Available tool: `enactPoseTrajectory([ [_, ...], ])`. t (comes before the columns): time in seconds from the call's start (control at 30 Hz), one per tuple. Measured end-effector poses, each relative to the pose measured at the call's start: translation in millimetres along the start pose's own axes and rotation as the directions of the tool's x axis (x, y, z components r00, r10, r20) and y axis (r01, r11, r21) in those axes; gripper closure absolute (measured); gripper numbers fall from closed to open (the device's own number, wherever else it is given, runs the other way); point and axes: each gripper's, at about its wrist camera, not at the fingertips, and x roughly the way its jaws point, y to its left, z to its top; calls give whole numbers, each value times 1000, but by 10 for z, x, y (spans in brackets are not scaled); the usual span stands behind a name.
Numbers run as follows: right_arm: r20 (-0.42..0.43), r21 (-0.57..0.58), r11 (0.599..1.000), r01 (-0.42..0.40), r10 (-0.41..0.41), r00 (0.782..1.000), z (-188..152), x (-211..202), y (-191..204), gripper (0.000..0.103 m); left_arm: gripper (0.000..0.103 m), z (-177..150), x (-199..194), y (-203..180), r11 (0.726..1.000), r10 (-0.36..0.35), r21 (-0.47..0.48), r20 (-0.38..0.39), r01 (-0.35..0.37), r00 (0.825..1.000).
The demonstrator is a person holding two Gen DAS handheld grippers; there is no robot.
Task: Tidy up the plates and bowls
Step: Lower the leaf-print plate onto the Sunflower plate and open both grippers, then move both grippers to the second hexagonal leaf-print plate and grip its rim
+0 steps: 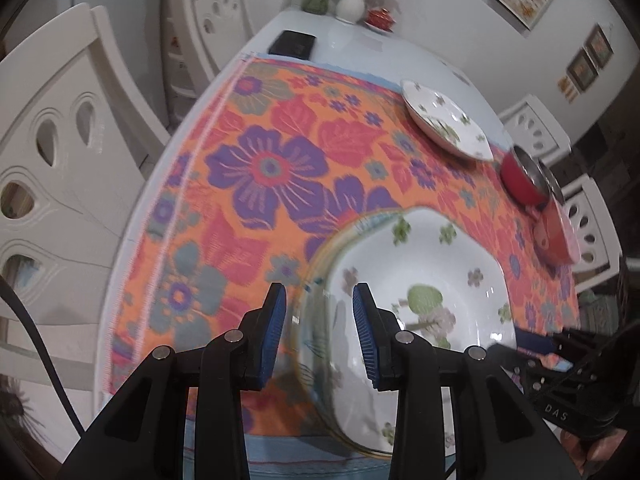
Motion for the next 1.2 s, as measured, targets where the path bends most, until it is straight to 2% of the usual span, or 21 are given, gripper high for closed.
enactPoseTrajectory([
  [0.17,24,18,1000,-14,14,1000,-11,-181,-88,70,71,194,-104,84,1000,7,-9,15,-6,1000],
  [0.47,135,74,997,-19,9,991,251,-592,-265,70,71,582,-270,-107,998,-12,70,66,7,998],
  [0.57,200,96,995,-25,5,980,406,-769,-306,70,71,791,-376,-201,995,-33,100,106,22,994],
  [0.73,330,149,988,-25,-26,944,702,-1112,-426,69,70,1241,-546,-457,982,-83,185,190,47,978],
  [0.8,375,183,983,-31,-40,926,831,-1209,-504,63,62,1404,-543,-569,975,-98,217,207,52,973],
  [0.83,398,204,978,-40,-46,916,902,-1239,-558,53,62,1525,-510,-650,970,-110,237,214,58,971],
  [0.9,423,250,967,-54,-59,904,1022,-1234,-667,45,62,1671,-430,-752,963,-123,261,208,67,970],
  [1.03,392,378,920,-102,-59,918,1252,-982,-956,45,62,1967,16,-999,945,-118,321,142,67,983],
  [1.13,325,509,849,-140,-39,945,1389,-592,-1238,45,62,2149,503,-1088,942,-125,319,43,105,991],
  [1.2,279,582,802,-137,-39,960,1445,-326,-1416,45,62,2250,822,-1127,939,-135,316,-12,132,991],
])
